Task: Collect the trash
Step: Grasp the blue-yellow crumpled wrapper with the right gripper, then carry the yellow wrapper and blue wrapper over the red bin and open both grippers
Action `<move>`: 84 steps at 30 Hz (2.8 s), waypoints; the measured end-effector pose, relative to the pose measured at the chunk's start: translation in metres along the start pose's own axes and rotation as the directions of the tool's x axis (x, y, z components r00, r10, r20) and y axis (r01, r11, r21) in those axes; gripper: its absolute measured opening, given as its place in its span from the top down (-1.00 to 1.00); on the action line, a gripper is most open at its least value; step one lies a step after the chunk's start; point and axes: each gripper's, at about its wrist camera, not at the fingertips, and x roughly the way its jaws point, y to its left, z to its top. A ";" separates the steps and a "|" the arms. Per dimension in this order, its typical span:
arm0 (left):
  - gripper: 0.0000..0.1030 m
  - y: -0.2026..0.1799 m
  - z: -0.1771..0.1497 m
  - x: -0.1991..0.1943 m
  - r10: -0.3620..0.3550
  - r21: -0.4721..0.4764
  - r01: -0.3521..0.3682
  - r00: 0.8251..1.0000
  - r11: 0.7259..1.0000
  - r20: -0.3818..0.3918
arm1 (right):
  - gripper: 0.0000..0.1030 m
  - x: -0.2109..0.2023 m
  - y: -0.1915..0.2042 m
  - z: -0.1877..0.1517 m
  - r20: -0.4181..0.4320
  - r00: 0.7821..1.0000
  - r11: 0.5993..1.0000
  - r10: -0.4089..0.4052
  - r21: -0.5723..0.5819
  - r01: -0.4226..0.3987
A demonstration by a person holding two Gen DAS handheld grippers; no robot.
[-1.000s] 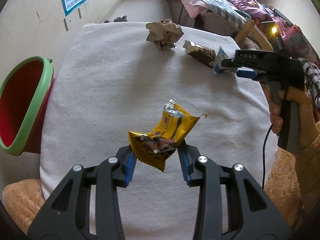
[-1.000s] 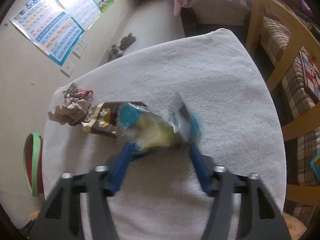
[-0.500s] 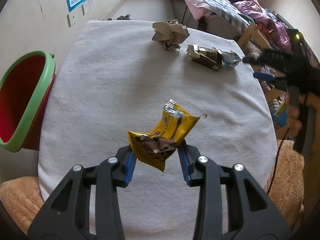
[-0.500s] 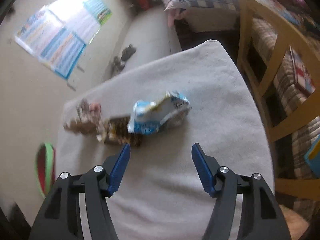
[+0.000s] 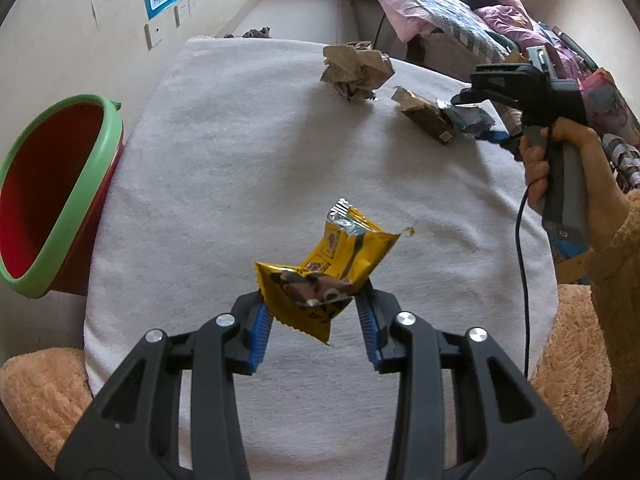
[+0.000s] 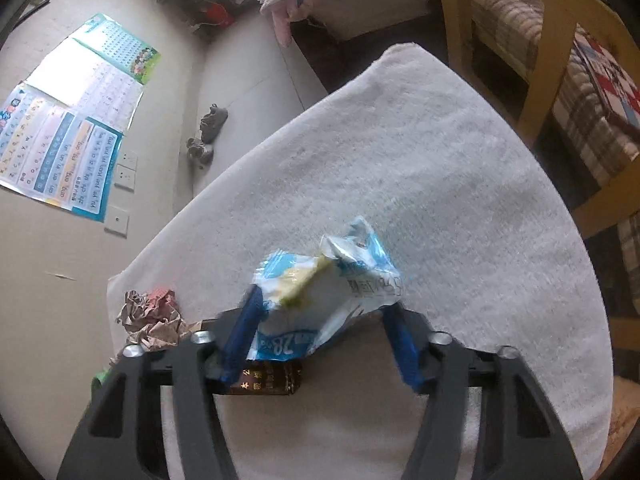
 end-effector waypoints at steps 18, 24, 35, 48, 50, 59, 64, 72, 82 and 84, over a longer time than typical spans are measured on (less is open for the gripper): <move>-0.26 0.000 -0.003 0.006 -0.046 -0.008 0.046 0.999 0.999 -0.001 | 0.52 -0.082 0.002 -0.100 -0.071 0.991 0.951 0.112 -0.281 -0.128; -0.30 0.001 -0.008 0.011 -0.044 -0.007 0.044 0.999 0.999 -0.013 | 0.52 -0.087 0.011 -0.151 -0.070 0.994 0.917 0.089 -0.384 -0.110; -0.05 0.000 -0.003 0.035 0.017 0.029 -0.016 0.999 0.999 -0.043 | 0.52 -0.095 0.033 -0.179 -0.042 0.994 0.873 0.104 -0.475 -0.111; 0.32 0.002 -0.006 -0.006 -0.008 -0.006 0.008 0.999 1.000 0.040 | 0.52 -0.114 0.038 -0.186 0.007 0.993 0.863 0.118 -0.496 -0.100; 0.32 0.003 -0.005 -0.015 -0.007 -0.014 0.008 0.998 1.000 0.066 | 0.52 -0.117 0.042 -0.188 0.015 0.993 0.858 0.120 -0.505 -0.096; 0.32 0.021 0.004 -0.043 0.024 -0.054 -0.017 0.991 0.998 0.135 | 0.52 -0.121 0.056 -0.198 0.024 0.993 0.833 0.117 -0.547 -0.085; 0.32 0.034 0.002 -0.049 0.047 -0.086 -0.036 0.990 0.996 0.134 | 0.52 -0.118 0.064 -0.204 0.008 0.992 0.819 0.123 -0.565 -0.097; 0.32 0.044 0.005 -0.064 0.067 -0.104 -0.051 0.985 0.993 0.157 | 0.51 -0.120 0.068 -0.209 0.006 0.991 0.808 0.136 -0.580 -0.107; 0.32 0.039 0.005 -0.074 0.064 -0.100 -0.046 0.982 0.994 0.179 | 0.51 -0.125 0.072 -0.214 0.008 0.990 0.795 0.143 -0.596 -0.110; 0.32 0.040 0.005 -0.076 0.063 -0.105 -0.044 0.981 0.993 0.186 | 0.51 -0.126 0.075 -0.213 0.004 0.988 0.793 0.155 -0.597 -0.122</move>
